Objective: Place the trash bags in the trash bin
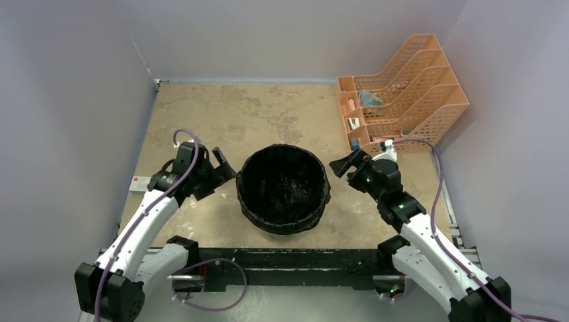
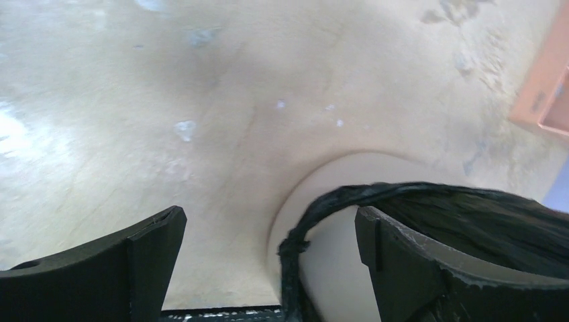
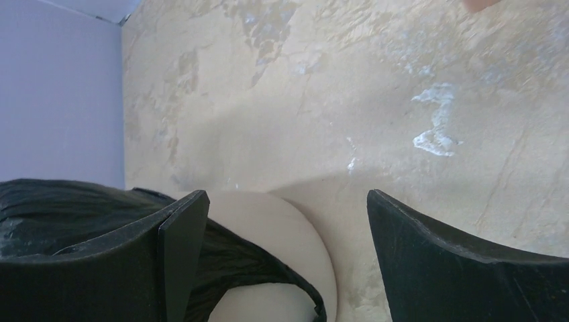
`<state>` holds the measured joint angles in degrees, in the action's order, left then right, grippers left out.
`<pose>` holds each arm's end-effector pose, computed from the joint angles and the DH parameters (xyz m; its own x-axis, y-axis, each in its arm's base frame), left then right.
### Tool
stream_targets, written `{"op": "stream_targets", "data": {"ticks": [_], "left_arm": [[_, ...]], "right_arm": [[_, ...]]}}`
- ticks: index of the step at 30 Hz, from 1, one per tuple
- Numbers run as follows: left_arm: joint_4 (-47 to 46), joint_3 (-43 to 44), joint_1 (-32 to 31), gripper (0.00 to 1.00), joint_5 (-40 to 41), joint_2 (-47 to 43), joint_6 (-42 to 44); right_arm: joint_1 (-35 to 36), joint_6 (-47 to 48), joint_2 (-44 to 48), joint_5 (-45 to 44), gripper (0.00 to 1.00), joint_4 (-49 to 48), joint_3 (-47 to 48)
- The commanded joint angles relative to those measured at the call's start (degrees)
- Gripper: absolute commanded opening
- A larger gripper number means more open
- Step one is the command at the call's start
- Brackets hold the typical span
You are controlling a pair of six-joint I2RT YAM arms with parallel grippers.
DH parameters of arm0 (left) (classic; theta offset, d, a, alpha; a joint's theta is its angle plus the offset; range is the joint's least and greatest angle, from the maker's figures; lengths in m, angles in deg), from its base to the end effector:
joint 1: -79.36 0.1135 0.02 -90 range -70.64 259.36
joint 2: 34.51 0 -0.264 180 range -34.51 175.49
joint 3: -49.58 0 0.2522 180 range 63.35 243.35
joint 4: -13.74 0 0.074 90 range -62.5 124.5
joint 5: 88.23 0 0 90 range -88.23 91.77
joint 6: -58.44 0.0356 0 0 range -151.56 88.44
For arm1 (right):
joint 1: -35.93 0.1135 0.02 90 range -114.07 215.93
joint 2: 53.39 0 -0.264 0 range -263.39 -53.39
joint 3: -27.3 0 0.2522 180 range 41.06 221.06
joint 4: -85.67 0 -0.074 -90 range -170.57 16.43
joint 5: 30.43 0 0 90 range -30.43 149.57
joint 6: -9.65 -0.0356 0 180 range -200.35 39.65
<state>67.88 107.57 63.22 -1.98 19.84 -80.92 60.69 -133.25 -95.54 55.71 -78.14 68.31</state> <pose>0.1795 -0.0544 0.2595 -0.7236 -0.5789 -0.3760 -0.3558 0.7795 -0.5155 0.1653 0.0736 0.2530 -0.4499 0.6688 -0.5918 -0.0011 0.6623 0.7493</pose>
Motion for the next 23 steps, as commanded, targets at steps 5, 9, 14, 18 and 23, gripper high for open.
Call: {"op": "stream_targets", "data": {"ticks": [5,9,14,18,23], "left_arm": [[11.7,5.6,0.0,1.00,18.0,-1.8,-5.4],[15.6,11.1,0.0,1.00,21.5,0.6,-3.5],[16.3,14.3,0.0,1.00,24.0,-1.6,-1.6],[14.3,15.1,0.0,1.00,23.9,-6.8,0.9],[12.1,14.4,0.0,1.00,24.0,-12.9,3.6]], "right_arm": [[0.2,11.7,-2.5,-9.1,0.93,0.6,9.2],[0.1,16.6,-2.5,-11.6,0.98,-1.3,11.7],[0.1,19.0,-1.5,-15.4,0.99,-2.2,12.4],[0.1,20.5,-1.2,-15.9,0.99,-2.2,12.9],[0.1,22.3,-1.6,-16.6,0.99,-2.2,13.3]]}}
